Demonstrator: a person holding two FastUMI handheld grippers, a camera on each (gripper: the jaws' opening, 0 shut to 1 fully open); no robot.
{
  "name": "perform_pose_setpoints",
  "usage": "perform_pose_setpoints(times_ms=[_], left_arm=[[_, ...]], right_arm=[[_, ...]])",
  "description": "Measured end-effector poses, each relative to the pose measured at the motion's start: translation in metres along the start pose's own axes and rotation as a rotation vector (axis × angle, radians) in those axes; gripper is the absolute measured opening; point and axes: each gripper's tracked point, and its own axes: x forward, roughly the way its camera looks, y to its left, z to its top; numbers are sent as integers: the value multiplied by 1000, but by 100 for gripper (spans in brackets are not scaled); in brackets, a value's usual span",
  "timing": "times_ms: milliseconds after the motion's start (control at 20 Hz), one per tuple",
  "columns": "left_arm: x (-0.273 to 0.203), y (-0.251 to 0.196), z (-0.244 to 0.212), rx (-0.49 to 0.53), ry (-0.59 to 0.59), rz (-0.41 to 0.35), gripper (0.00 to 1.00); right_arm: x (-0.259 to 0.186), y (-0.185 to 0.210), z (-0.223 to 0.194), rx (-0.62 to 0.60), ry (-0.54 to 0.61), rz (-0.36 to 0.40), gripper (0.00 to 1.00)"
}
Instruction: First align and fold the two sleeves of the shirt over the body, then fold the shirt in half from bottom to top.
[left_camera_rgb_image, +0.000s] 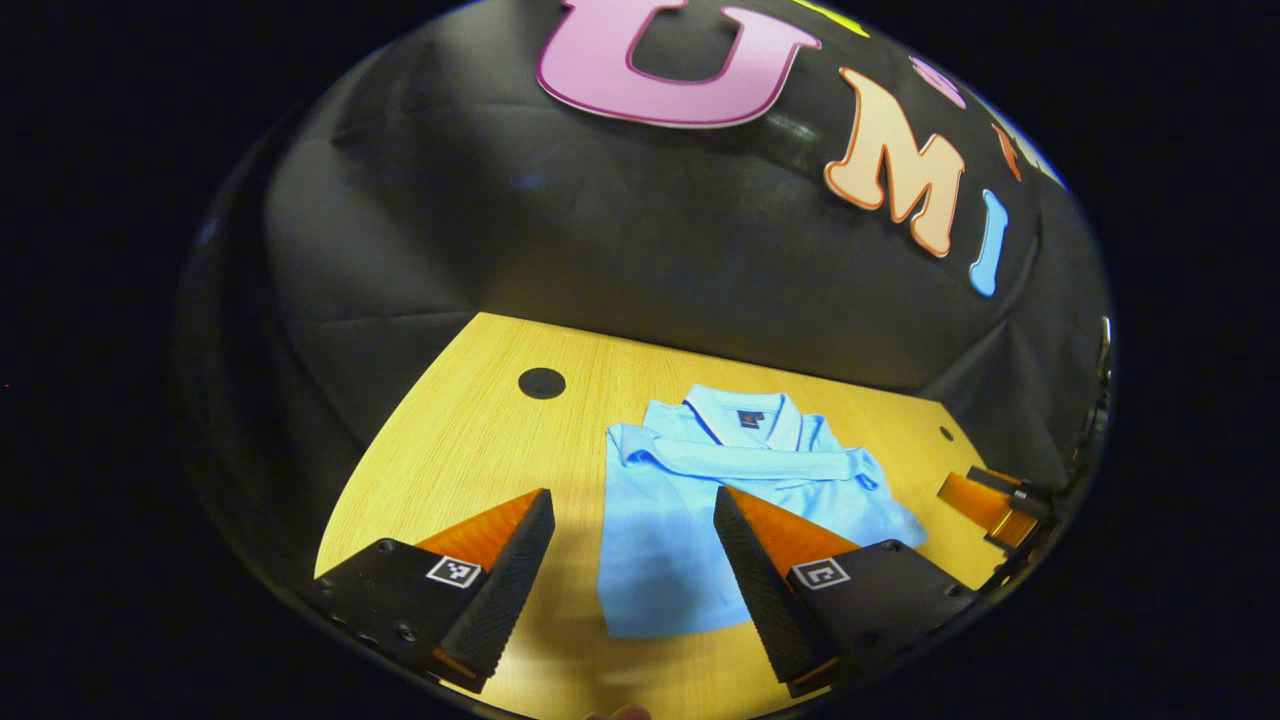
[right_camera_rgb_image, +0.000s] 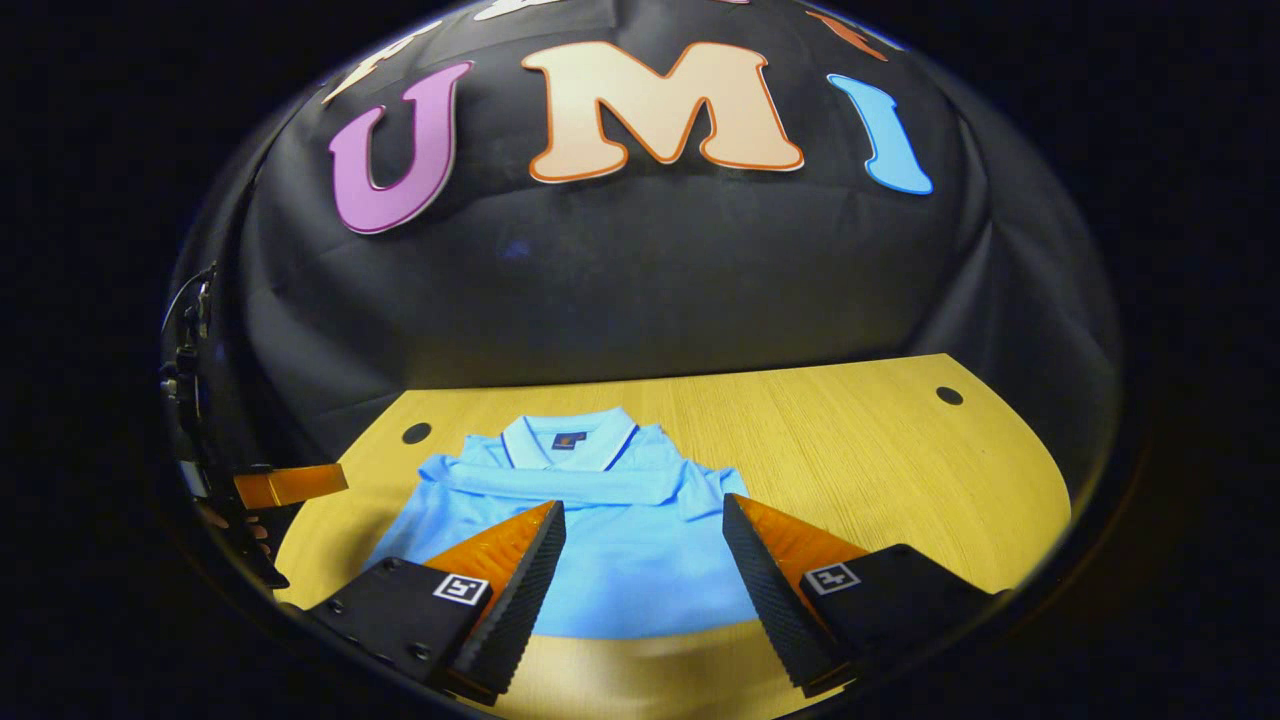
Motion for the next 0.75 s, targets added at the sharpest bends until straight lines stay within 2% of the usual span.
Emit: perform_pose_setpoints(times_ms=[100, 250, 400, 750], left_arm=[[-30, -6, -8, -5, -5, 5, 96], [-68, -6, -14, 51, -16, 52, 96], [-100, -20, -25, 64, -6, 54, 96], [-120, -48, -47, 43, 34, 24, 96]], right_arm=[[-31, 8, -5, 3, 4, 34, 98], [-71, 3, -10, -15, -2, 62, 98], [-103, -5, -14, 22, -8, 79, 98], [-155, -36, -17, 82, -41, 50, 98]])
